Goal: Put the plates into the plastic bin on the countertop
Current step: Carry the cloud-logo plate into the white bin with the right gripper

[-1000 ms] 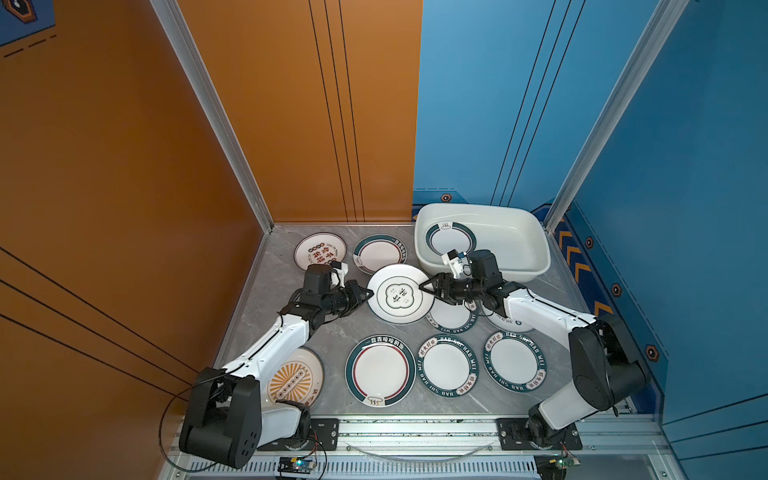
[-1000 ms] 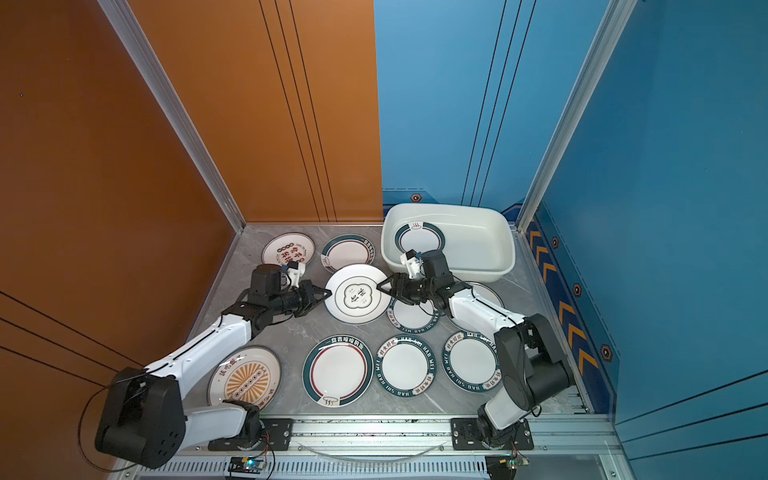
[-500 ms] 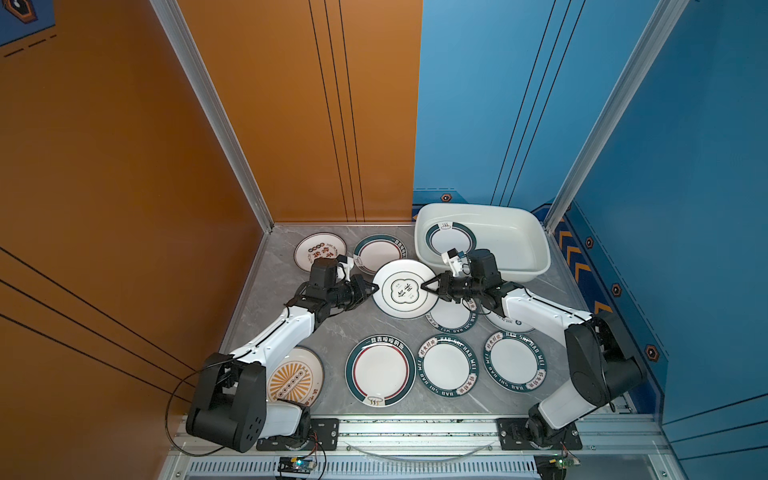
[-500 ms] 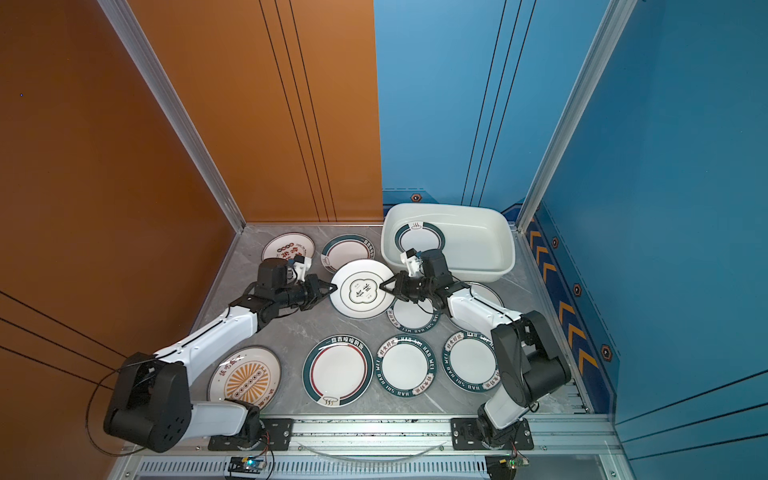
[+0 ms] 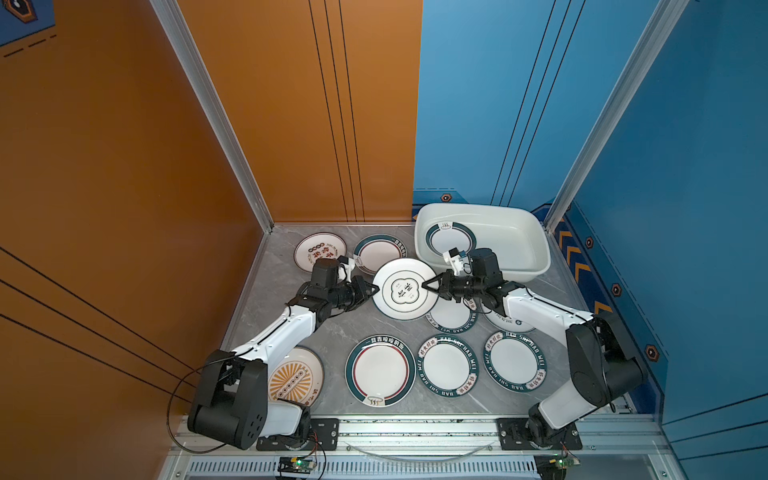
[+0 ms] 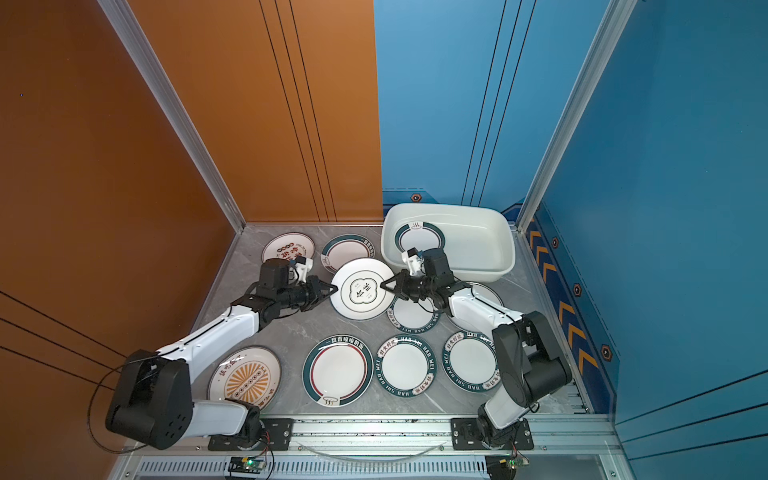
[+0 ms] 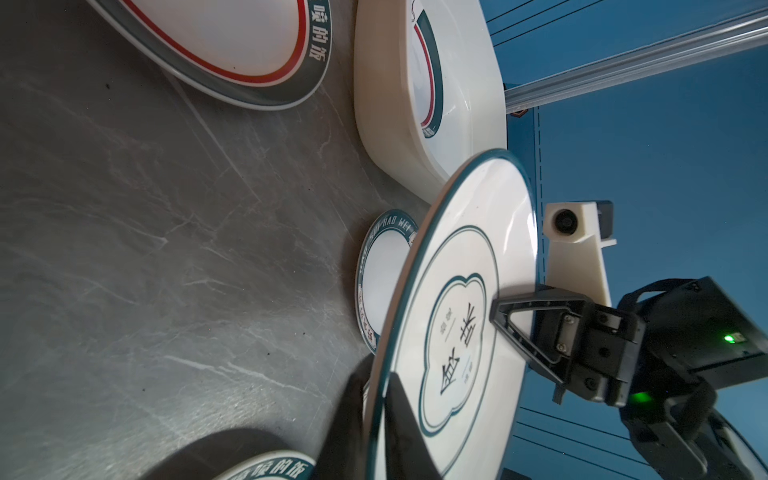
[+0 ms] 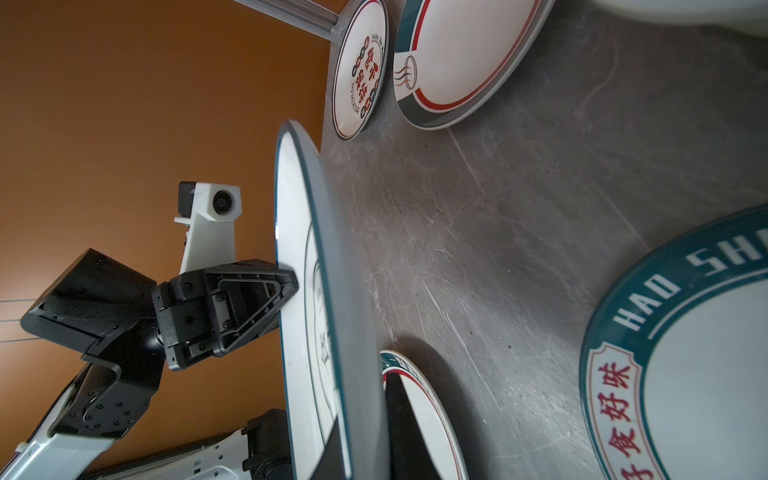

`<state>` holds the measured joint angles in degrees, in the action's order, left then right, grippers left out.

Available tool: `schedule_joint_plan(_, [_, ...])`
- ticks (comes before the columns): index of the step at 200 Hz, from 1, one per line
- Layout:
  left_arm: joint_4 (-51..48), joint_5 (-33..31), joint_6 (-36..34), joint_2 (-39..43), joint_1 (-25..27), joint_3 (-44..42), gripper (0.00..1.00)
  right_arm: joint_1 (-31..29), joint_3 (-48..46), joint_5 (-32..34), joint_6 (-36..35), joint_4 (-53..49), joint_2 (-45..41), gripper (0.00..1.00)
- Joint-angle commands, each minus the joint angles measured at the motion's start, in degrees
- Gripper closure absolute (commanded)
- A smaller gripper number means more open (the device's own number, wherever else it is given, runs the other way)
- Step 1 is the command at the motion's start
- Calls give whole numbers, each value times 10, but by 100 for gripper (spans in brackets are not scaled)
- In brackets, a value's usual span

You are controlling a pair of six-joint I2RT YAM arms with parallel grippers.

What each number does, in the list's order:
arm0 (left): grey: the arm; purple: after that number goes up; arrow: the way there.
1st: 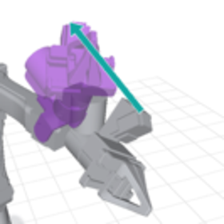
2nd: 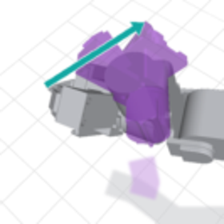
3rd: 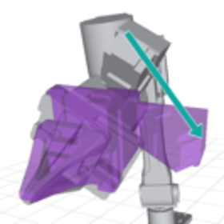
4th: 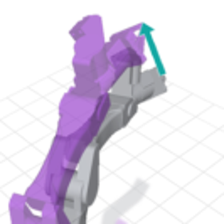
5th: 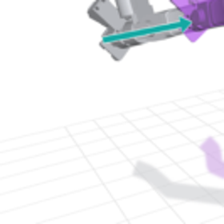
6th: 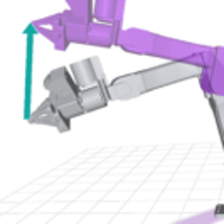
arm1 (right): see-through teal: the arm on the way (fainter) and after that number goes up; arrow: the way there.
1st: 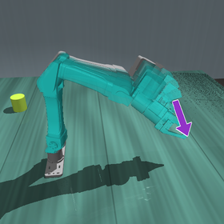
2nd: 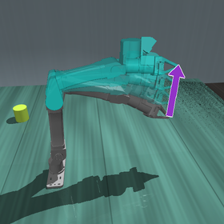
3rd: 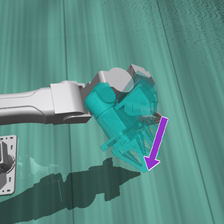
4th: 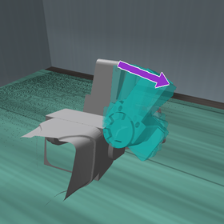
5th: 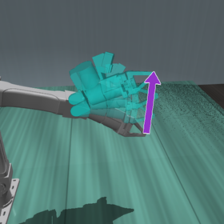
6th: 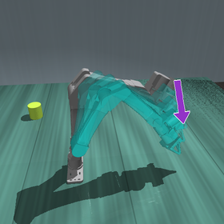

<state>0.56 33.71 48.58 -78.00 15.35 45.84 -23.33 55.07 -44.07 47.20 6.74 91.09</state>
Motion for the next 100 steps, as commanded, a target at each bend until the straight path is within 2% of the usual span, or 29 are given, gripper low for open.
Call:
schedule_joint_plan(1, [-3, 1, -19, 21, 8, 21, 70, -4, 9, -2, -43, -43, -26, 100])
schedule_joint_plan(25, [-31, -22, -37, 44, 8, 18, 42, 4, 21, 2, -60, -74, -32, 100])
schedule_joint_plan(30, [-36, -25, -40, 50, 8, 15, 32, 7, 24, 2, -64, -81, -33, 100])
schedule_joint_plan(42, [-39, -33, -47, 66, 8, 8, 0, 15, 33, 3, -74, -100, -35, 100])
schedule_joint_plan(100, [-49, -71, -40, 129, -29, -51, 2, 95, 114, 2, -105, -189, -43, 100])
